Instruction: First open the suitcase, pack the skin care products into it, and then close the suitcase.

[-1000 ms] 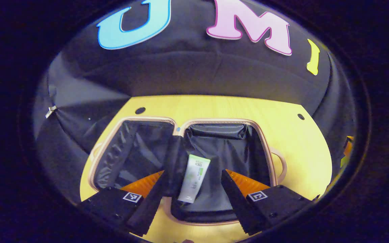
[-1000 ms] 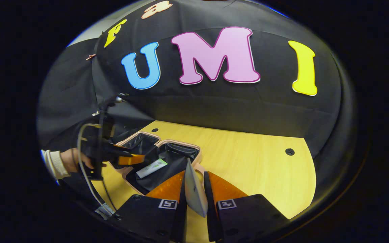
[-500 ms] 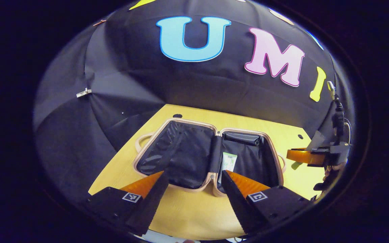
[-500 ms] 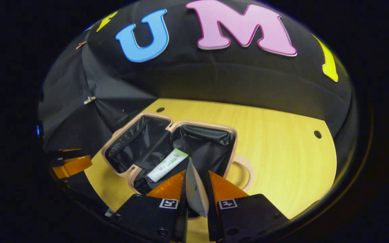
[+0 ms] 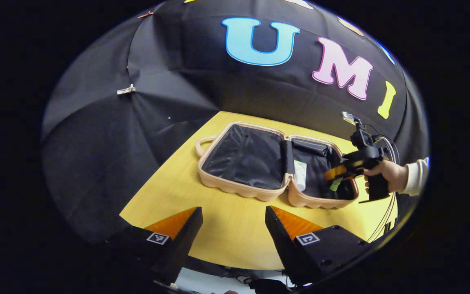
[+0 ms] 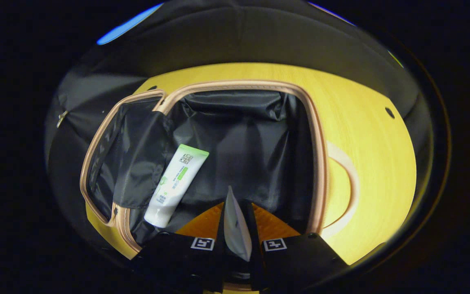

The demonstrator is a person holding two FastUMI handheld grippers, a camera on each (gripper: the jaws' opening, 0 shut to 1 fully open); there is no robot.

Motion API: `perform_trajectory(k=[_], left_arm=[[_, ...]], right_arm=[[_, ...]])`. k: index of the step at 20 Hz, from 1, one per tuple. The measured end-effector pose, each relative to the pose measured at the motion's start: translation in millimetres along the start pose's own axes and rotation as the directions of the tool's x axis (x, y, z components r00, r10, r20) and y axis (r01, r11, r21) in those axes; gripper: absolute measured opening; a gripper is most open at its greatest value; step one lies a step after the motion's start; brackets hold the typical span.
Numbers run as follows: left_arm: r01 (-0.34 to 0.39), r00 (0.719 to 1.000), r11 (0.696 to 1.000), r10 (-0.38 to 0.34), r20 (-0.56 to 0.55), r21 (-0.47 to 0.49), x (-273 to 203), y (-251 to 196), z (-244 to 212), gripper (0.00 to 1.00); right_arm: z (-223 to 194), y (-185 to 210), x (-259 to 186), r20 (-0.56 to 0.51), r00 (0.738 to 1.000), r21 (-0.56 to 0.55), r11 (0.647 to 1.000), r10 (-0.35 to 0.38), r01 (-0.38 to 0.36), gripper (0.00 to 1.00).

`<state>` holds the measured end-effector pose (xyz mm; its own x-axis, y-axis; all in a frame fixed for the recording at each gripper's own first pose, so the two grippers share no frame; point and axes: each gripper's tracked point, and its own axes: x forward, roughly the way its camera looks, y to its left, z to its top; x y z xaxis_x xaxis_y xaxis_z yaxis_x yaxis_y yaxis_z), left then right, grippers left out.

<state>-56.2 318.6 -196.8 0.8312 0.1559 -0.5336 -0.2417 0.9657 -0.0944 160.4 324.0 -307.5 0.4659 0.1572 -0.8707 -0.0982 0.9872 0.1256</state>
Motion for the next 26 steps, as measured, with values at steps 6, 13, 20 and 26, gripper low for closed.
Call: perform_trajectory(k=[6,13,20,26], left_arm=[[-0.029,0.999,0.999,0.029,0.017,-0.013,-4.7,34.1,3.5,0.96],[-0.044,0.995,0.997,0.049,0.085,-0.058,56.5,84.2,61.5,0.96],[0.018,1.0,0.976,-0.014,0.023,-0.216,180.4,126.3,117.3,0.96],[0.057,0.993,0.937,-0.089,-0.077,-0.345,274.5,127.8,129.5,0.96]], right_arm=[[12.6,2.9,-24.8,0.069,0.998,0.041,0.999,-0.011,0.008,0.58],[1.7,-13.7,-120.4,0.26,0.966,0.04,0.999,0.012,-0.024,0.99],[-36.1,-88.5,-201.8,0.371,0.924,0.145,0.989,-0.094,0.042,0.98],[-98.9,-149.4,-256.0,0.333,0.92,0.173,0.973,-0.206,0.154,0.98]])
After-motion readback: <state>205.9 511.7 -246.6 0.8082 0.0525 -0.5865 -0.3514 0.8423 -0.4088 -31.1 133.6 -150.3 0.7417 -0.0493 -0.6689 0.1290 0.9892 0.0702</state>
